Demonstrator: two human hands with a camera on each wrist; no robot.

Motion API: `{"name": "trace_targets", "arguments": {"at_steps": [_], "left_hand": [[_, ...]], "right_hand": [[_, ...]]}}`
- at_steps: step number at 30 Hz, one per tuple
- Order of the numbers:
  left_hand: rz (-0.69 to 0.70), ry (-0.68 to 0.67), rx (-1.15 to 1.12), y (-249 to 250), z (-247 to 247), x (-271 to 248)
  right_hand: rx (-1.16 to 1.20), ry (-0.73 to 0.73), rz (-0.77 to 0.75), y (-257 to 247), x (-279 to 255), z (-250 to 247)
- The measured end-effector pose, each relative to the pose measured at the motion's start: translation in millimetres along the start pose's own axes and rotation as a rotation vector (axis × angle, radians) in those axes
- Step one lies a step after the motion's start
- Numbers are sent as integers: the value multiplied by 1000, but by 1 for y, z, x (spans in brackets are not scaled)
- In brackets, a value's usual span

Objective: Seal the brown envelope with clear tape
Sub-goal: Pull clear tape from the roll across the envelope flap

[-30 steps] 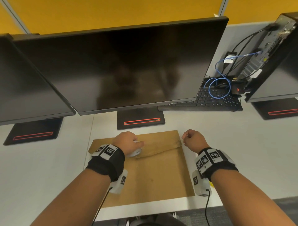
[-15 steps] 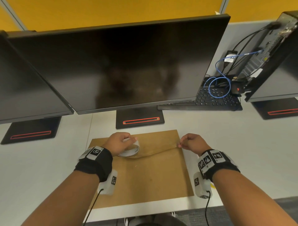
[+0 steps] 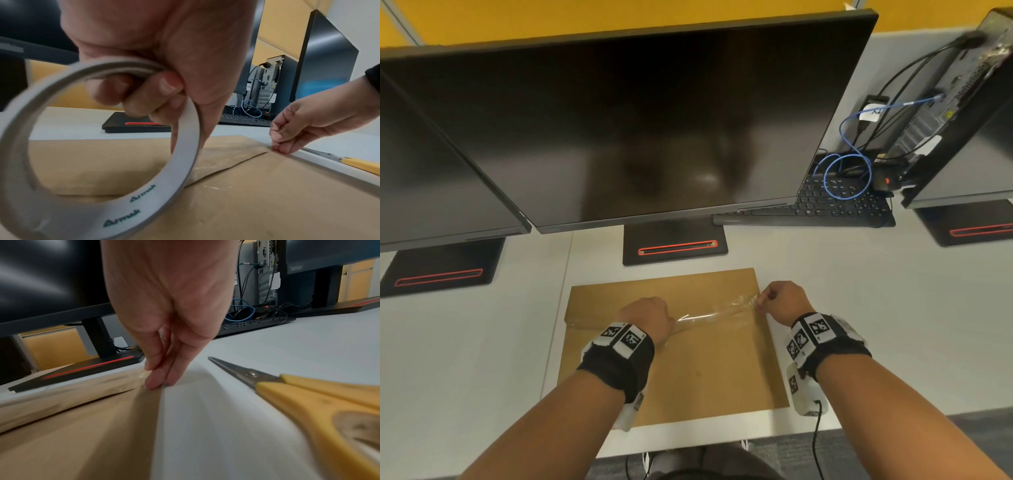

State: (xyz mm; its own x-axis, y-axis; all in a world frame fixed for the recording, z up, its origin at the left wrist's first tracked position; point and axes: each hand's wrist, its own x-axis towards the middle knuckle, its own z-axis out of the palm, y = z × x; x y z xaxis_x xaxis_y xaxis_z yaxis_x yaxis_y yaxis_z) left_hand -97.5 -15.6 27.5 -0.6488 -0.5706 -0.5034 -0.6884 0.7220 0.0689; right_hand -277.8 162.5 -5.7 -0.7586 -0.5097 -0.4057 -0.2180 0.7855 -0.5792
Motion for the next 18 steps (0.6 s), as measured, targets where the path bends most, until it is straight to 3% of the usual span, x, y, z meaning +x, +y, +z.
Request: {"name": "trace_targets", "arguments": {"at_steps": [7,18], "left_hand": [[-37,-101,78,18,-3,6],[-36,-83,155,38,-7,0]], "right_hand": [[-7,-59,52,-2,5,-6],[-95,-33,31,-3,10,-2]]}}
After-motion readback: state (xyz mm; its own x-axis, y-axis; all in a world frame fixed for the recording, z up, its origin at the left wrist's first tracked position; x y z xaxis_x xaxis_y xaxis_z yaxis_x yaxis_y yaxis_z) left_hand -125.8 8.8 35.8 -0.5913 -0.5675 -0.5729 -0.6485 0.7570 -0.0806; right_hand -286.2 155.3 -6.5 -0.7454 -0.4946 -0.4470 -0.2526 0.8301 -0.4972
